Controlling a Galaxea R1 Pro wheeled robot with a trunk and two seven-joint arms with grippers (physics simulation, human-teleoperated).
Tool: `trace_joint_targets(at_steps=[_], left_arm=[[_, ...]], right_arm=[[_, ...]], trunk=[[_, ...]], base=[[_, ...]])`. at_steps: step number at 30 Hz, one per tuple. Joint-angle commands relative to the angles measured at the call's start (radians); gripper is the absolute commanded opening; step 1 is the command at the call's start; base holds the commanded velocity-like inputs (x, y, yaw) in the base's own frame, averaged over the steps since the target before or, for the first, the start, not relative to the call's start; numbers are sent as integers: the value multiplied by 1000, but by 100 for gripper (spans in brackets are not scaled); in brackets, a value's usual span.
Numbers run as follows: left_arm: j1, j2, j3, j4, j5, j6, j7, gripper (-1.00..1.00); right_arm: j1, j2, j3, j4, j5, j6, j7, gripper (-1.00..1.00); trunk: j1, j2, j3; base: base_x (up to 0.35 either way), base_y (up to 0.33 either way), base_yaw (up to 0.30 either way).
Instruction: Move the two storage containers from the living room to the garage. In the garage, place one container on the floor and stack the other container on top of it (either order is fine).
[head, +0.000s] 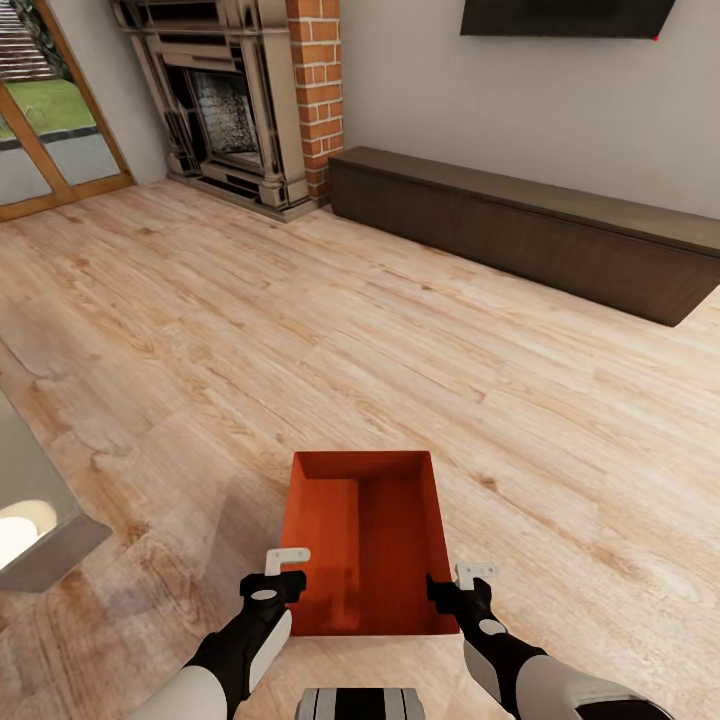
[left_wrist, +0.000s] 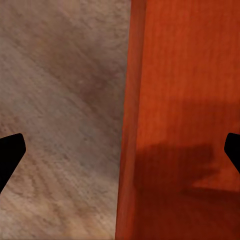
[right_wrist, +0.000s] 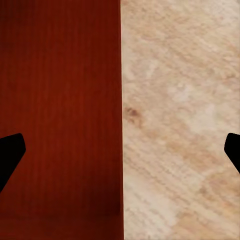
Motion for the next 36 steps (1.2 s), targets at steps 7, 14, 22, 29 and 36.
trace_joint_targets(at_steps=[7, 14, 22, 29, 36], left_arm=[[0, 2, -8, -2, 10, 5, 8, 100], [0, 2, -9, 1, 10, 4, 8, 100], [0, 3, -9, -2, 10, 4, 8, 100], [0, 3, -8, 0, 10, 4, 8, 100], [0, 1, -8, 5, 10, 5, 8, 100]], right_arm=[[-1, 0, 5, 1, -2, -3, -5, 100], [-1, 0, 5, 1, -2, -3, -5, 100], [-1, 0, 5, 1, -2, -3, -5, 100], [-1, 0, 5, 1, -2, -3, -5, 100], [-1, -1, 5, 1, -2, -3, -5, 100]], trunk=[[0, 0, -1], [0, 0, -1], [0, 0, -1], [0, 0, -1], [0, 0, -1]], base=[[0, 0, 0], [79, 0, 0], [148, 0, 0], [22, 0, 0], [1, 0, 0]])
